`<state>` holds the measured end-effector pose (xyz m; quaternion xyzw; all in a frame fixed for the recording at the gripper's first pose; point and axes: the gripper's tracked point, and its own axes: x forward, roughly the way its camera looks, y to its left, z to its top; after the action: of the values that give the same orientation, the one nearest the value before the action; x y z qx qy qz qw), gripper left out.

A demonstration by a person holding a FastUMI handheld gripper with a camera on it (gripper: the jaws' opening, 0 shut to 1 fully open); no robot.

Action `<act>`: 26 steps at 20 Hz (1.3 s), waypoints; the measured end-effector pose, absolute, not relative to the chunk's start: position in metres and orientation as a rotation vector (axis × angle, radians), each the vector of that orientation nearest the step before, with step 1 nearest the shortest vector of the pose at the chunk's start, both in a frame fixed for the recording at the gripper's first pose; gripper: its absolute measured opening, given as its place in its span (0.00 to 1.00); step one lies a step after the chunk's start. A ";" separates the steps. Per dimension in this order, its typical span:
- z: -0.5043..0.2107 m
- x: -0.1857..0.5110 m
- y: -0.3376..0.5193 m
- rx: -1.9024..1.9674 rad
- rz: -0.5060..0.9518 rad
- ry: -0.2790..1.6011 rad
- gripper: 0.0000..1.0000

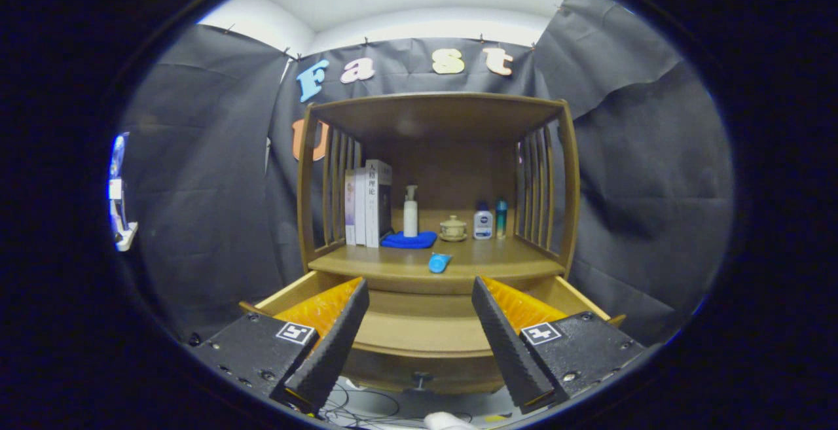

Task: Pull open the drawer, take out the items inside it, and place them on the countertop above the cabinet.

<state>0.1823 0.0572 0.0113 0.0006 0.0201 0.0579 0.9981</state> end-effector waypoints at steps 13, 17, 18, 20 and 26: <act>-0.101 0.179 0.048 0.010 0.045 0.235 1.00; -0.106 0.187 0.053 0.004 0.045 0.238 1.00; -0.105 0.190 0.055 -0.001 0.046 0.230 1.00; -0.104 0.194 0.053 -0.009 0.029 0.224 1.00; -0.106 0.197 0.053 -0.045 -0.011 0.207 1.00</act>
<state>0.1968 0.0527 -0.1058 -0.0223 0.1031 -0.0055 0.9944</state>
